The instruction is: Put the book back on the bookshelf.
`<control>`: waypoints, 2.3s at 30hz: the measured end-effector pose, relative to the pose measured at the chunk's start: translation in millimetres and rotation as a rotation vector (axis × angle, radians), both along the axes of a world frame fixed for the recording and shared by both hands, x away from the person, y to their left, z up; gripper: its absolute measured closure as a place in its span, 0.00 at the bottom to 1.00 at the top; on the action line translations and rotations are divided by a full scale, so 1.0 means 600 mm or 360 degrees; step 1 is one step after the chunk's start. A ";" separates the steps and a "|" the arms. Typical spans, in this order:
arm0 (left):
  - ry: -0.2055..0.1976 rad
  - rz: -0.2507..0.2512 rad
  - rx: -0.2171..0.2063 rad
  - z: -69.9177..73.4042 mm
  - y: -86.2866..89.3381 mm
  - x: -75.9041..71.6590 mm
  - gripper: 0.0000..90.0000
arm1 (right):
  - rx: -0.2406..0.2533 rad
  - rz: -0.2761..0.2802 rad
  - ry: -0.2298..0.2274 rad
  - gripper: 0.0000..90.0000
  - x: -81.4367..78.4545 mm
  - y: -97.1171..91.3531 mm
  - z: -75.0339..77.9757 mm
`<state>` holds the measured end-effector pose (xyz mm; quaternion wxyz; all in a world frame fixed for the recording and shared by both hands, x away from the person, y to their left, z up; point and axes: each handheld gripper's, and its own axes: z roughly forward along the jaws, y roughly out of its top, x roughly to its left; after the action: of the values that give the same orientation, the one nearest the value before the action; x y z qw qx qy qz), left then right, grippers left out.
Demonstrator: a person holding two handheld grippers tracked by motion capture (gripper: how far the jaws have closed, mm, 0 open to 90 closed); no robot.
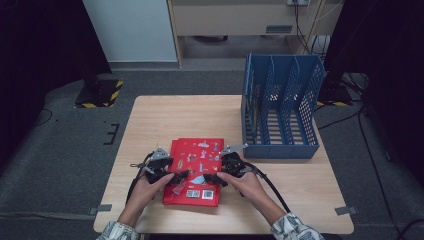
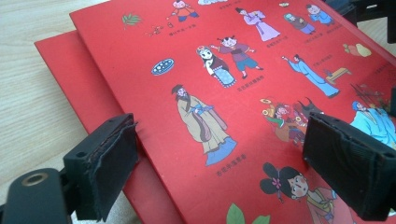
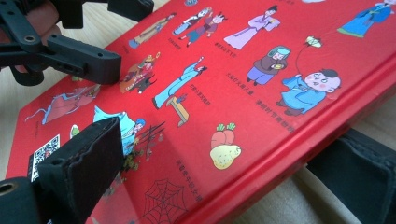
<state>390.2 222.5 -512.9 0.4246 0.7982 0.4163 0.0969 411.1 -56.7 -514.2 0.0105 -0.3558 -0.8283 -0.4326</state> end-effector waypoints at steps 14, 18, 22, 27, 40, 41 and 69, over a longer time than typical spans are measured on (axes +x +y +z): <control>-0.0016 0.0038 -0.0020 0.004 0.005 -0.001 0.11 | -0.0095 0.0070 -0.0055 0.05 0.017 0.016 0.026; -0.0013 0.0048 -0.0030 0.005 0.008 -0.001 0.11 | -0.0118 0.0078 -0.0062 0.05 0.023 0.021 0.032; -0.0013 0.0051 -0.0043 0.005 0.009 0.000 0.11 | -0.0138 0.0083 -0.0069 0.05 0.024 0.026 0.037; -0.0015 0.0053 -0.0040 0.005 0.008 -0.001 0.11 | -0.0153 0.0083 -0.0046 0.04 0.026 0.028 0.038; -0.0023 0.0063 -0.0032 0.003 0.008 -0.001 0.11 | -0.0142 0.0071 -0.0013 0.04 0.034 0.032 0.032; -0.0024 0.0064 -0.0032 0.003 0.008 -0.001 0.10 | -0.0142 0.0072 -0.0009 0.04 0.036 0.033 0.031; 0.0011 0.0025 -0.0042 -0.008 0.008 0.010 0.00 | -0.0136 0.0038 0.0034 0.02 0.044 0.034 0.017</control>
<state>396.4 227.4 -518.0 0.4328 0.7896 0.4252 0.0919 437.3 -36.1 -504.2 0.0091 -0.3506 -0.8501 -0.3928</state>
